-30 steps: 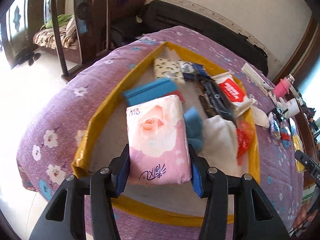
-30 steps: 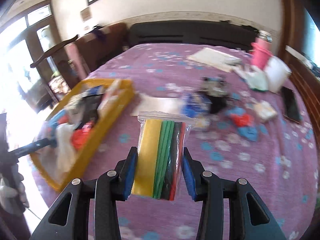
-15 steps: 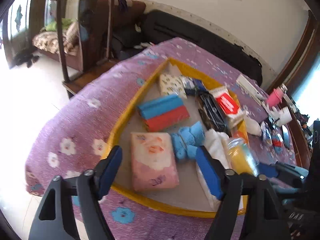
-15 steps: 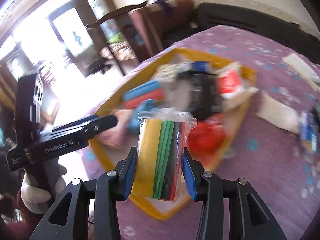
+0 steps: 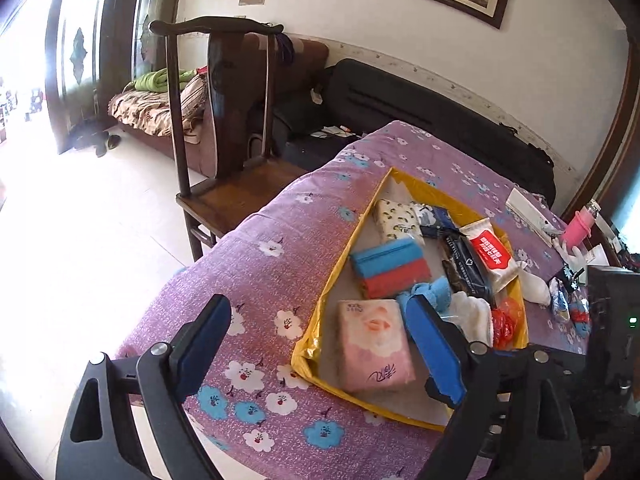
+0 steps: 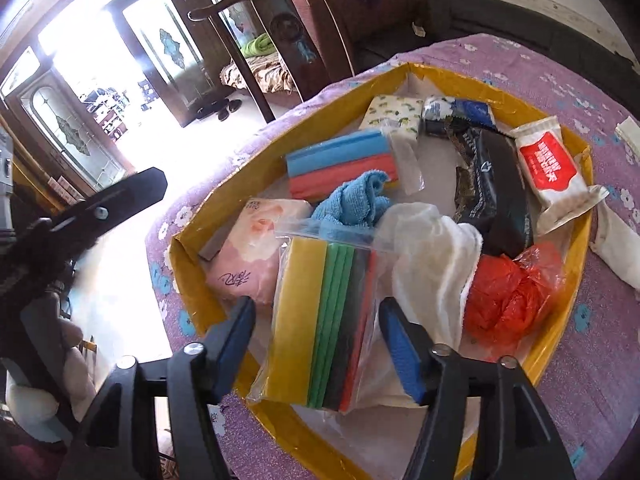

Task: Organize soft objects
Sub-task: 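Release both items in the tray and move both tools back over the table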

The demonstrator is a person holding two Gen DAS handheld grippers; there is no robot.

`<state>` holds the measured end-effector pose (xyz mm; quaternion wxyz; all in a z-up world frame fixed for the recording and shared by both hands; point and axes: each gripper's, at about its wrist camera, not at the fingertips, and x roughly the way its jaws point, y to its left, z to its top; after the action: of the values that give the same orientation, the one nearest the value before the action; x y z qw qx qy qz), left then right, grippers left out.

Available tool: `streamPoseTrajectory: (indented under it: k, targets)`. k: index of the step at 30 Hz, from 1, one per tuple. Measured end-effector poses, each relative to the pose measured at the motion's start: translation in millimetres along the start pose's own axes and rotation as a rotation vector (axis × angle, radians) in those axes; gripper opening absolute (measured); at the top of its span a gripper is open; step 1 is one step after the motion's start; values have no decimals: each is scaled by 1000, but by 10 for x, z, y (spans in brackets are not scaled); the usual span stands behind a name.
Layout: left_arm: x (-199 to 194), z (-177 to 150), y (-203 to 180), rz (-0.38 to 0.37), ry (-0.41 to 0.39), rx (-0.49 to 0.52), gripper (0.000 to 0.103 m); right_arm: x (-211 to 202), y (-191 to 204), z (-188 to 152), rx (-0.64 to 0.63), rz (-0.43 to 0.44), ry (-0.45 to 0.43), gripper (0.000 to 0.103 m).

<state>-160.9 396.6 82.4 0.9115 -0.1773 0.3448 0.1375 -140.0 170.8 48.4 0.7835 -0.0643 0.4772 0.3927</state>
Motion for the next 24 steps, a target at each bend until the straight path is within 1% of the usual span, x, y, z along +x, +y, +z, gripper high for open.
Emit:
streamPoseTrajectory:
  k: [5, 8, 11, 13, 17, 19, 21, 24]
  targets:
    - [2, -14, -57, -5, 8, 0, 89, -207, -3, -58, -34, -39, -48, 76]
    - [-48, -36, -190, -16, 7, 29, 89, -375, -116, -159, -14, -51, -75, 79]
    - [-78, -64, -355, -30, 17, 68, 89, -535, -267, -260, 17, -62, -92, 80]
    - [-77, -91, -477, -38, 28, 98, 89, -676, -450, -379, 50, -79, -108, 80]
    - [-82, -190, -802, -48, 53, 202, 89, -936, -914, -692, 141, -135, -129, 81]
    - [-85, -233, -936, -72, 66, 236, 89, -1062, -1159, -862, 191, -168, -136, 81]
    - [-80, -264, -1071, -106, 81, 252, 89, -1225, -1467, -1068, 265, -208, -148, 81]
    - [-56, -327, -1322, -148, 105, 274, 89, -1454, -1880, -1317, 389, -239, -180, 81]
